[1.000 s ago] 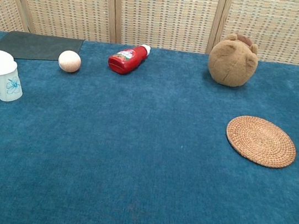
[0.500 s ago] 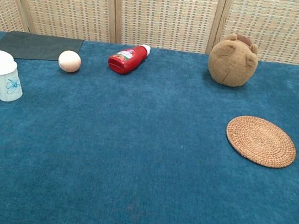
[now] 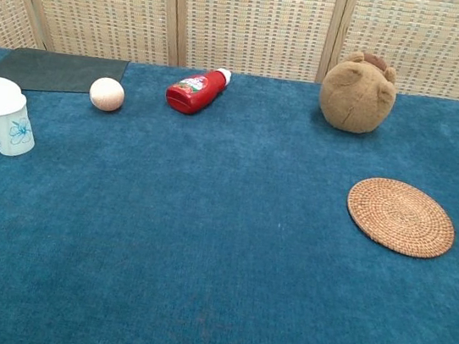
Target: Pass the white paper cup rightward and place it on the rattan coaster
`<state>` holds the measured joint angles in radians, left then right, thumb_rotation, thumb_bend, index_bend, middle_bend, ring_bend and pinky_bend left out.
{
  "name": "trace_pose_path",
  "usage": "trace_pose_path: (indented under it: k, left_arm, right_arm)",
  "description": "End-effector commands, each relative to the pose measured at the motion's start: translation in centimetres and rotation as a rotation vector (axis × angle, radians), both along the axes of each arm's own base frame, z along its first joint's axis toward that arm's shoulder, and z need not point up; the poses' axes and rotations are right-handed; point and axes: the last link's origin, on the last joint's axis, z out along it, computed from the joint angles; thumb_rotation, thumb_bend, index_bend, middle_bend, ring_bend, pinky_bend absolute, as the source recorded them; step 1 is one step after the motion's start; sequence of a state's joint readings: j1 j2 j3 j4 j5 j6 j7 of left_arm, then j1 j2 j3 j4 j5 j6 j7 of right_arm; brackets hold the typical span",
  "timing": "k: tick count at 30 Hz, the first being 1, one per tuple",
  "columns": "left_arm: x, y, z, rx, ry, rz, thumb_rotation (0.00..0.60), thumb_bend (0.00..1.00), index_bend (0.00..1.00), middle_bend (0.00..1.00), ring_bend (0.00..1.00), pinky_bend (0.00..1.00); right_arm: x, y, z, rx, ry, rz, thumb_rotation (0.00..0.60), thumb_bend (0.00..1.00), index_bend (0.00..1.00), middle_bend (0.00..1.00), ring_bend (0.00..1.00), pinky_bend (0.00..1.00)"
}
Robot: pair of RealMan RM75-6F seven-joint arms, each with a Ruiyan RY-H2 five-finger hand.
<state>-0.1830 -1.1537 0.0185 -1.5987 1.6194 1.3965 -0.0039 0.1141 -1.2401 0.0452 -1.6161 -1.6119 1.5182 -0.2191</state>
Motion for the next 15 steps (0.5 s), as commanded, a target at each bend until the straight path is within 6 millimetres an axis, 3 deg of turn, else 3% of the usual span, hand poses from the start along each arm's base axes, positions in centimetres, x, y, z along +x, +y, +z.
trace_pose_path:
  k: [1,7,15]
  left_arm:
    - [-0.3,2.0,1.3,0.019,0.015,0.008,0.6,0.06,0.0,0.0,0.0,0.0]
    - [-0.7,6.5,3.3,0.0,0.038,0.061,0.6,0.08,0.0,0.0,0.0,0.0]
    - [-1.9,11.8,3.8,-0.068,0.135,0.158,0.6,0.09,0.0,0.0,0.0,0.0]
  right_arm:
    - [0.0,0.0,0.0,-0.001,0.0,0.001,0.6,0.02,0.0,0.0,0.0,0.0]
    - [-0.1,0.0,0.1,0.0,-0.008,-0.005,0.6,0.02,0.0,0.0,0.0,0.0]
    - [-0.2,-0.1,0.3,-0.003,-0.012,-0.008,0.6,0.02,0.0,0.0,0.0,0.0]
